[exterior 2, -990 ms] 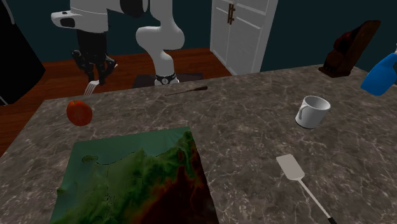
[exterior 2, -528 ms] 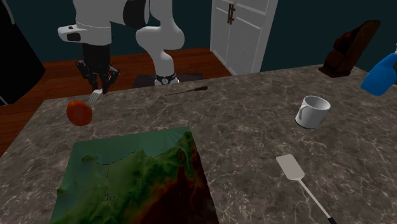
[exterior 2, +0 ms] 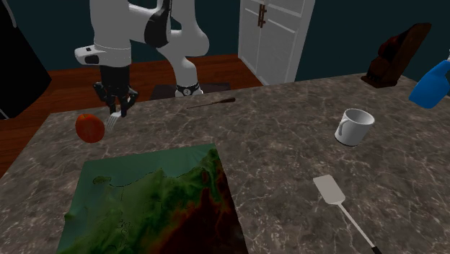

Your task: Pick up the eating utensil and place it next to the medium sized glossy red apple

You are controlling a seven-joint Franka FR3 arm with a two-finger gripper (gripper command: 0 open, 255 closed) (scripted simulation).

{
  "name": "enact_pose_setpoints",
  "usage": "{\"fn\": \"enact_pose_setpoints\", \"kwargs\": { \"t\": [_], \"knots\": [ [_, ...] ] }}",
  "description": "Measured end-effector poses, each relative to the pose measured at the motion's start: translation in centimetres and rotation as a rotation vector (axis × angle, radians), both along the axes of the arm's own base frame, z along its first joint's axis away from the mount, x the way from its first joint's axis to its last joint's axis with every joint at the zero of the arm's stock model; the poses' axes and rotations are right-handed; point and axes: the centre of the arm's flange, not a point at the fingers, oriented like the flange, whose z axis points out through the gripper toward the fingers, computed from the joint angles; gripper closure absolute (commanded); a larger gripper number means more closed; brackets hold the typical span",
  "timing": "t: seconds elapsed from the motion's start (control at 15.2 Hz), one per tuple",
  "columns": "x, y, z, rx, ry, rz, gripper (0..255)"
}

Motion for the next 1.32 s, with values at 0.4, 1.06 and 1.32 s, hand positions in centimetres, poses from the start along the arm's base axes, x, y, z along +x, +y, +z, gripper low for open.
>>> {"fn": "enact_pose_setpoints", "kwargs": {
  "t": [0.4, 1.06, 1.32],
  "knots": [
    [0.0, 0.1, -3.1, 0.000, 0.000, 0.000, 255],
    [0.0, 0.0, -6.9, 0.000, -0.001, 0.000, 255],
    [0.0, 0.0, -6.9, 0.000, -0.001, 0.000, 0]
  ]
}}
